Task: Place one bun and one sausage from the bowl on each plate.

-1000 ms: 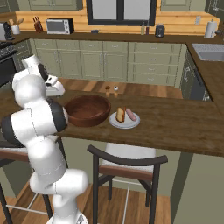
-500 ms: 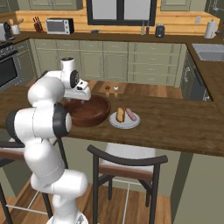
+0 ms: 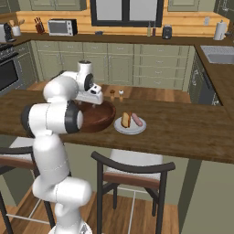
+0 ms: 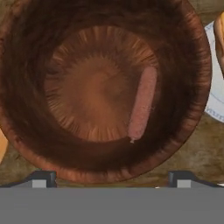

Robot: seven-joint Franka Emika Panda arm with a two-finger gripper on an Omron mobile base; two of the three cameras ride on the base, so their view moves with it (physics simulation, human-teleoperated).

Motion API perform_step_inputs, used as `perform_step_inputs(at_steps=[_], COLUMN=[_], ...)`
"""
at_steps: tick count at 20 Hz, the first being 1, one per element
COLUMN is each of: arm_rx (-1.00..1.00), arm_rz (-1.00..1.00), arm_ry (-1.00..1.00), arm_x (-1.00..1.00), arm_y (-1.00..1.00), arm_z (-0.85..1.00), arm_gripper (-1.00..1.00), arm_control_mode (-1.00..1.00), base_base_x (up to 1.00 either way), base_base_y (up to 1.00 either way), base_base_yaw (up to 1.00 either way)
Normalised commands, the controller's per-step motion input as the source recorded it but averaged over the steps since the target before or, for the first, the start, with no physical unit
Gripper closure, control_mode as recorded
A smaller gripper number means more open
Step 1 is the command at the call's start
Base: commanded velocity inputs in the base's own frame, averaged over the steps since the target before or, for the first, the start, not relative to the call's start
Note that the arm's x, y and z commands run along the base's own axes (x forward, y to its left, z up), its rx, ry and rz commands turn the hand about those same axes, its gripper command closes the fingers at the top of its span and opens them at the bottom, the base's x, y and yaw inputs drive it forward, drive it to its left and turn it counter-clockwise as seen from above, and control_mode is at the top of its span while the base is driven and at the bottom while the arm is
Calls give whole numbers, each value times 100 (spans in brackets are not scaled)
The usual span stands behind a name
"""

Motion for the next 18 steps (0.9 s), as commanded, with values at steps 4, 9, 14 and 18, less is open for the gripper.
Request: perform_step_inputs(at_steps=[4, 9, 14, 18], arm_rx=[0, -13, -14, 0], arm_rz=[-14, -9, -11, -1], arm_ry=[9, 1, 0, 0], arm_x=[66, 22, 1, 0], arm_y=[-18, -19, -2, 0], arm_z=[-29, -73, -69, -37], arm_gripper=[-100, -100, -100, -100], arm_control_mode=[-100, -100, -100, -100], base_base_x=[0, 0, 0, 0], base_base_y=[0, 0, 0, 0], base_base_yaw=[0, 0, 0, 0])
